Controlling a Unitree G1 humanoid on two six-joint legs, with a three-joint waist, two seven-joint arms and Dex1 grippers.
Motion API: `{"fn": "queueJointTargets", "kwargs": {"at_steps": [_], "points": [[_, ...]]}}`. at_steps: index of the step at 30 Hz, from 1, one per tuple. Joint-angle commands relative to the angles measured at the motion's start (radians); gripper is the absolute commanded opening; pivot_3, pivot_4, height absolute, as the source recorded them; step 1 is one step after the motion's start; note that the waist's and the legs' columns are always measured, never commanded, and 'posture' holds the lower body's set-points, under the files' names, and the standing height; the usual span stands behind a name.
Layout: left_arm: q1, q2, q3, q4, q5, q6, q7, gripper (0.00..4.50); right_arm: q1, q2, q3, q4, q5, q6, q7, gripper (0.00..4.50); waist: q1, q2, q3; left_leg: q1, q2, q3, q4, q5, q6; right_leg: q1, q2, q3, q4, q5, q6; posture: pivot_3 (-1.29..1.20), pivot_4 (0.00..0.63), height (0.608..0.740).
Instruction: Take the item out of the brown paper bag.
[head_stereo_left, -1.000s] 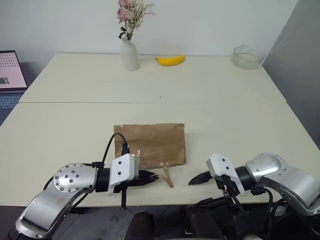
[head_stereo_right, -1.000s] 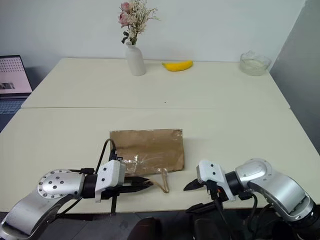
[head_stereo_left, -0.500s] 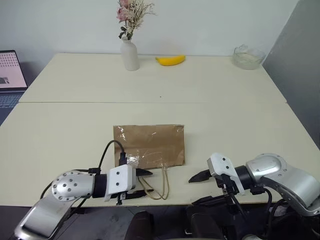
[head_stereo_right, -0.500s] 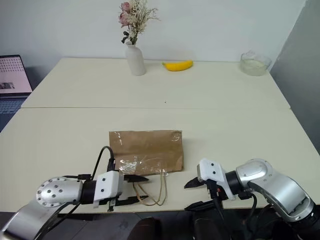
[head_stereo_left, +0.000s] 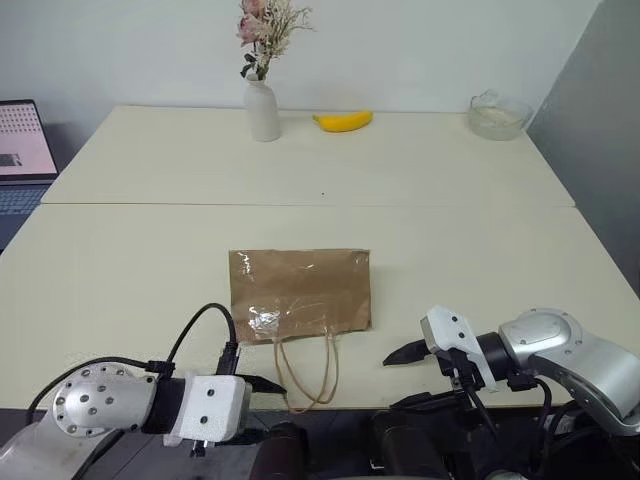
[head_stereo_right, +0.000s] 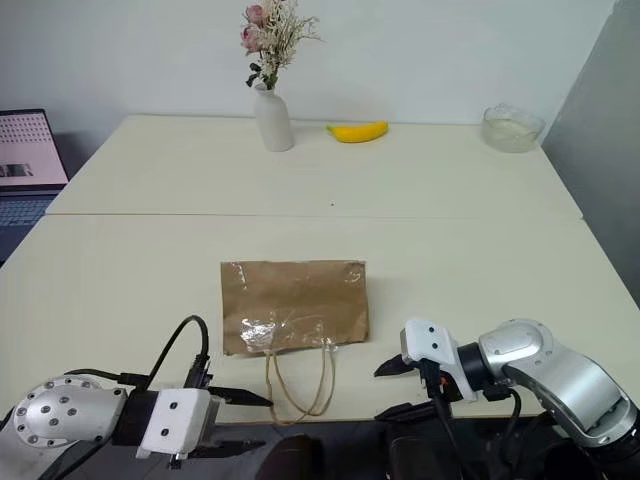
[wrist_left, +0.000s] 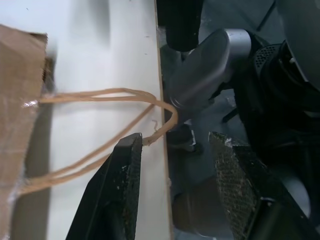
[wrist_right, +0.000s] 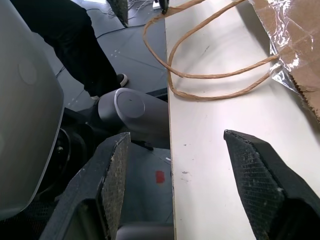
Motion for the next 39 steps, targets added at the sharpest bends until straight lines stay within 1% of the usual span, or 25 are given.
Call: {"fn": "queueJointTargets", "kwargs": {"at_steps": [1, 3, 10, 14, 15, 16, 21, 25, 27, 32, 35, 37, 39], "points": [[-0.02, -0.007, -0.044, 0.036, 0.055, -0.091, -0.011, 2.21, -0.006, -0.011, -0.025, -0.035, 0.024, -0.003, 0.004, 3.14, 0.0, 0.0, 0.0, 0.0, 0.0, 0.0, 0.0, 0.0, 0.0, 0.0, 0.0, 0.0, 0.0, 0.0, 0.0, 0.0, 0.15, 0.74], [-0.045, -0.016, -0.08, 0.067, 0.091, -0.138, -0.008, 2.21, -0.007, -0.011, -0.023, -0.035, 0.024, -0.002, 0.002, 3.14, 0.0, 0.0, 0.0, 0.0, 0.0, 0.0, 0.0, 0.0, 0.0, 0.0, 0.0, -0.001, 0.0, 0.0, 0.0, 0.0, 0.15, 0.74], [-0.133, -0.051, -0.173, 0.14, 0.148, -0.207, 0.003, 2.21, -0.012, -0.014, -0.025, -0.041, 0.029, 0.006, -0.008, 3.14, 0.0, 0.0, 0.0, 0.0, 0.0, 0.0, 0.0, 0.0, 0.0, 0.0, 0.0, 0.0, 0.0, 0.0, 0.0, 0.0, 0.15, 0.74], [-0.141, -0.051, -0.197, 0.162, 0.16, -0.236, 0.004, 2.21, -0.012, -0.017, -0.026, -0.047, 0.036, 0.012, -0.011, 3.14, 0.0, 0.0, 0.0, 0.0, 0.0, 0.0, 0.0, 0.0, 0.0, 0.0, 0.0, 0.0, 0.0, 0.0, 0.0, 0.0, 0.15, 0.74], [-0.143, -0.05, -0.203, 0.168, 0.163, -0.244, 0.003, 1.81, -0.013, -0.017, -0.026, -0.047, 0.037, 0.013, -0.011, 3.14, 0.0, 0.0, 0.0, 0.0, 0.0, 0.0, 0.0, 0.0, 0.0, 0.0, 0.0, 0.0, 0.0, 0.0, 0.0, 0.0, 0.15, 0.74], [-0.147, -0.052, -0.211, 0.175, 0.168, -0.251, 0.004, 1.59, -0.015, -0.016, -0.026, -0.045, 0.037, 0.014, -0.011, 3.14, 0.0, 0.0, 0.0, 0.0, 0.0, 0.0, 0.0, 0.0, 0.0, 0.0, 0.0, 0.0, 0.0, 0.0, 0.0, 0.0, 0.15, 0.74], [-0.167, -0.059, -0.236, 0.193, 0.185, -0.261, 0.018, 0.03, -0.026, -0.014, -0.021, -0.042, 0.036, 0.014, -0.01, 3.14, 0.0, 0.0, 0.0, 0.0, 0.0, 0.0, 0.0, 0.0, 0.0, 0.0, 0.0, 0.0, 0.0, 0.0, 0.0, 0.0, 0.15, 0.74], [-0.169, -0.058, -0.236, 0.196, 0.186, -0.261, 0.024, 0.03, -0.03, -0.013, -0.018, -0.041, 0.037, 0.013, -0.008, 3.14, 0.0, 0.0, 0.0, 0.0, 0.0, 0.0, 0.0, 0.0, 0.0, 0.0, 0.0, 0.0, 0.0, 0.0, 0.0, 0.0, 0.15, 0.74], [-0.176, -0.071, -0.219, 0.184, 0.149, -0.21, 0.041, 0.03, -0.031, -0.012, -0.018, -0.041, 0.038, 0.013, -0.007, 3.14, 0.0, 0.0, 0.0, 0.0, 0.0, 0.0, 0.0, 0.0, 0.0, 0.0, 0.0, 0.0, 0.0, 0.0, 0.0, 0.0, 0.15, 0.74], [-0.246, -0.13, -0.157, 0.138, 0.006, 0.015, 0.117, 0.03, -0.022, -0.017, -0.016, -0.055, 0.054, 0.014, 0.008, 3.14, 0.0, 0.0, 0.0, -0.001, 0.0, 0.0, 0.0, 0.0, 0.0, 0.0, 0.0, -0.001, 0.0, 0.0, 0.001, 0.0, 0.15, 0.74], [-0.299, -0.149, -0.119, 0.116, -0.077, 0.141, 0.155, 0.03, -0.013, -0.026, -0.008, -0.069, 0.055, 0.002, 0.027, 3.14, 0.0, 0.0, 0.0, 0.0, 0.0, -0.001, 0.0, 0.0, 0.0, 0.001, 0.0, -0.001, 0.001, 0.001, 0.001, 0.0, 0.15, 0.74], [-0.333, -0.155, -0.098, 0.104, -0.128, 0.219, 0.177, 0.03, -0.012, -0.017, 0.003, -0.077, 0.053, -0.006, 0.029, 3.14, 0.0, 0.0, 0.0, 0.0, 0.0, -0.001, 0.0, 0.0, 0.0, 0.001, 0.0, -0.001, 0.001, 0.001, 0.001, 0.0, 0.15, 0.74], [-0.359, -0.157, -0.087, 0.097, -0.159, 0.27, 0.188, 0.03, -0.028, 0.013, 0.026, -0.079, 0.046, -0.013, 0.021, 3.14, 0.0, 0.0, 0.0, 0.0, 0.0, -0.001, 0.0, 0.0, 0.0, 0.001, 0.001, -0.001, 0.001, 0.003, 0.006, 0.0, 0.15, 0.74]]}}
